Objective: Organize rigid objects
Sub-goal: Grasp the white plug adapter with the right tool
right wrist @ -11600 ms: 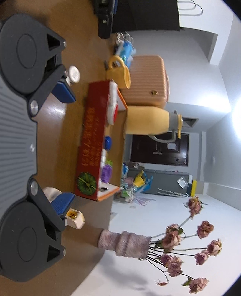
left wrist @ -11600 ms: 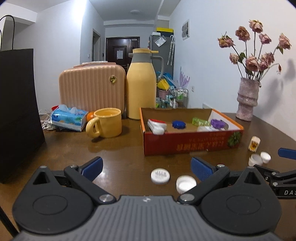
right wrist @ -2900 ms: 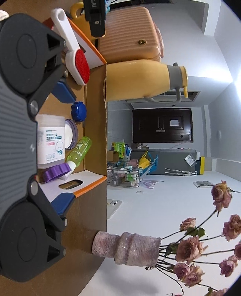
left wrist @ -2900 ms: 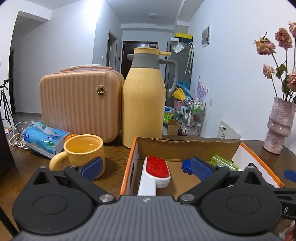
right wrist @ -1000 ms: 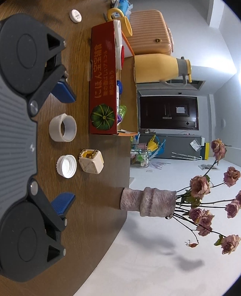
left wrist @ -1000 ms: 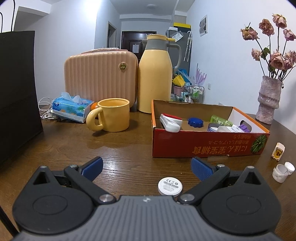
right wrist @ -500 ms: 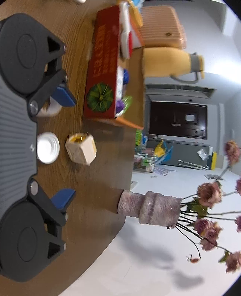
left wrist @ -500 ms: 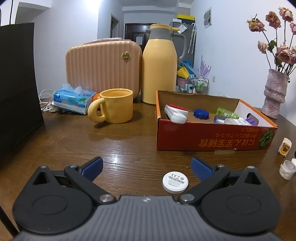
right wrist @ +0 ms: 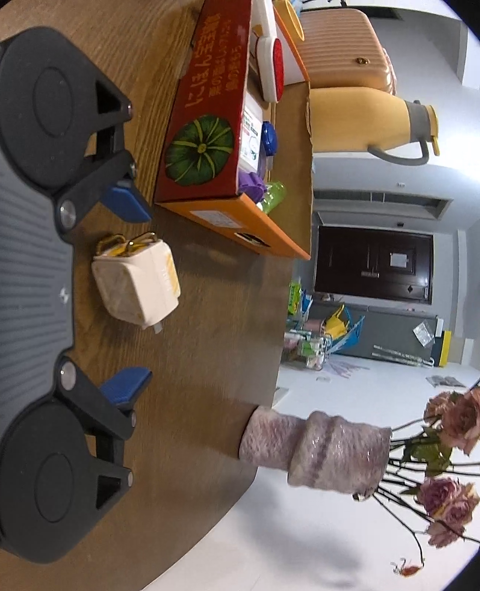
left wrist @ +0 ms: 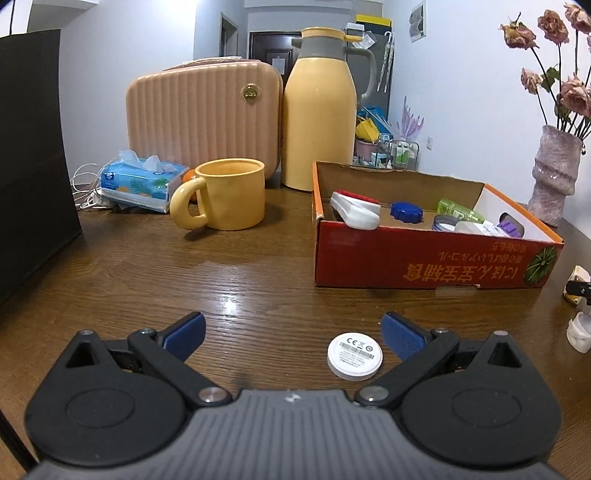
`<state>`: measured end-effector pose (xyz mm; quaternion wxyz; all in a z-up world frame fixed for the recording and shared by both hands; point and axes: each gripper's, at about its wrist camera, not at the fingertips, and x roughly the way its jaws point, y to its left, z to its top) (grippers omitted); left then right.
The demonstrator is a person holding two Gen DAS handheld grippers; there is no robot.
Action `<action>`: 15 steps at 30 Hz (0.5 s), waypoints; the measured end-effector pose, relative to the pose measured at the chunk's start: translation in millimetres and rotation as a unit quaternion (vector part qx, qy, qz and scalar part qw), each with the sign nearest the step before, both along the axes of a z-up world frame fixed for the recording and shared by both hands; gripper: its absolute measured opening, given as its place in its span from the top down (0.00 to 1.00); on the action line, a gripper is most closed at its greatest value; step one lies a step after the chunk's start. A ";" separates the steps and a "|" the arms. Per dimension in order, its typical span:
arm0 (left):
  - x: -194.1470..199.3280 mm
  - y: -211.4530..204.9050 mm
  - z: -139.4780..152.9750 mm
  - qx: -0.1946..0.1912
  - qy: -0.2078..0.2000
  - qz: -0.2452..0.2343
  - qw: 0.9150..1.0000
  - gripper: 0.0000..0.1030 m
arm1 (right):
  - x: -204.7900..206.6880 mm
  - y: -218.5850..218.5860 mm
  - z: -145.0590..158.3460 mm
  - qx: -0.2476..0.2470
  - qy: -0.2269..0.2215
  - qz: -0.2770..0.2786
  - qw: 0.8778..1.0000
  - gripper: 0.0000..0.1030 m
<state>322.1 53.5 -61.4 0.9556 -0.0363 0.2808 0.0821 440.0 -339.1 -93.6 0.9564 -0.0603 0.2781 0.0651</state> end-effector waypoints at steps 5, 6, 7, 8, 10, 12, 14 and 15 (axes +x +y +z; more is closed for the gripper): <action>6.2 0.4 -4.2 -0.003 0.013 -0.004 1.000 0.00 | 16.8 -1.0 -2.3 0.010 0.010 0.012 1.000 0.40; 7.0 0.1 -5.0 -0.004 0.014 -0.005 1.000 0.00 | 18.9 -1.9 -2.2 0.015 0.010 0.015 1.000 0.43; 7.9 -0.3 -5.7 -0.004 0.017 -0.007 1.000 0.00 | 21.2 -2.3 -2.6 0.019 0.014 0.018 1.000 0.45; 8.7 -0.7 -6.4 -0.004 0.019 -0.009 1.000 0.00 | 23.5 -2.4 -3.6 0.022 0.020 0.022 0.999 0.50; 10.2 -2.1 -7.9 -0.003 0.024 -0.014 1.000 0.00 | 25.5 -2.1 -5.1 0.027 0.028 0.030 0.999 0.50; 10.4 -3.9 -8.5 0.001 0.026 -0.018 1.000 0.00 | 25.9 -1.5 -5.3 0.027 0.030 0.031 0.999 0.50; 10.1 -5.5 -8.5 0.002 0.026 -0.022 0.999 0.00 | 25.1 -1.4 -5.3 0.027 0.029 0.030 0.999 0.50; 10.2 -6.1 -8.7 0.003 0.026 -0.024 0.999 0.00 | 25.1 -2.0 -5.2 0.027 0.028 0.028 0.999 0.50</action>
